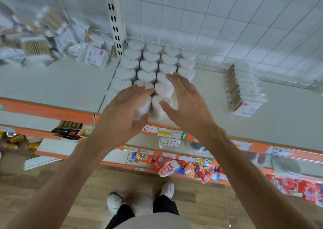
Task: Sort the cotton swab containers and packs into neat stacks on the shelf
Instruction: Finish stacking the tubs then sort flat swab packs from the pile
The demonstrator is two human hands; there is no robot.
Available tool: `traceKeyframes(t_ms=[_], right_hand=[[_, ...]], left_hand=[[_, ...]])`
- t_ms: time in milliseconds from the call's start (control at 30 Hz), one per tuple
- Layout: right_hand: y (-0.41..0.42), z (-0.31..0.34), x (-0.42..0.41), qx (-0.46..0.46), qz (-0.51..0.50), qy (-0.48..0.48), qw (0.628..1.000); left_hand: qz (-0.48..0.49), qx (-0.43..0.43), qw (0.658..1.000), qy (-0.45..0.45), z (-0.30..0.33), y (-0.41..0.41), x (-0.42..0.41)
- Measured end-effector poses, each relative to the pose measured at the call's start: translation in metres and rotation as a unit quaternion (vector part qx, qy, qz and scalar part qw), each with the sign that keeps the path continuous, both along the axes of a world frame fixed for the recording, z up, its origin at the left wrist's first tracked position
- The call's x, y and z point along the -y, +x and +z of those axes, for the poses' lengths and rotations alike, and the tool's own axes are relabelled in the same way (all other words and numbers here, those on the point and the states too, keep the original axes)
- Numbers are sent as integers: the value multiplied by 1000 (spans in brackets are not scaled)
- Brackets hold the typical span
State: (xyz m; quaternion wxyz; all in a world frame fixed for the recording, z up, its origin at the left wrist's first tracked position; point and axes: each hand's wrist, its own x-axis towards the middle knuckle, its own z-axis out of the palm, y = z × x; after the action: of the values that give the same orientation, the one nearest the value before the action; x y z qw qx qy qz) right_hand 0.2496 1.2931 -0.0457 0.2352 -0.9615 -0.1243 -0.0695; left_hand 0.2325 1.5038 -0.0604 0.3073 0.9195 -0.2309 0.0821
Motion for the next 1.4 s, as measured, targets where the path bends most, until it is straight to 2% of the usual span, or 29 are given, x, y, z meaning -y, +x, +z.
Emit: traceKeyframes(t_ms=[133,467,567,700,833,1100,1400], right_hand=[[-10,7,-48,-19,41,-10,999],[-19,-1,-217,-62,155,-9,986],[-22,-11,-249,-86,169,0,982],[-11,-22,-285,-112,196,-3,974],[9,-25,-326,-129,223,0,966],[84,-36,-438,-174,278,-36,944],[186,-52,-535,-86,254,-105,958]], left_hand=[[11,15,1000,9,-5,-13,-48],[159,-28,986,48,-12,-70,-236],[196,-45,979,39,-15,-86,-271],[250,-46,962,96,-27,-99,-303],[299,-67,945,112,-35,-102,-330],[359,-106,919,124,-54,-72,-415],[360,-169,903,161,-36,39,-501]])
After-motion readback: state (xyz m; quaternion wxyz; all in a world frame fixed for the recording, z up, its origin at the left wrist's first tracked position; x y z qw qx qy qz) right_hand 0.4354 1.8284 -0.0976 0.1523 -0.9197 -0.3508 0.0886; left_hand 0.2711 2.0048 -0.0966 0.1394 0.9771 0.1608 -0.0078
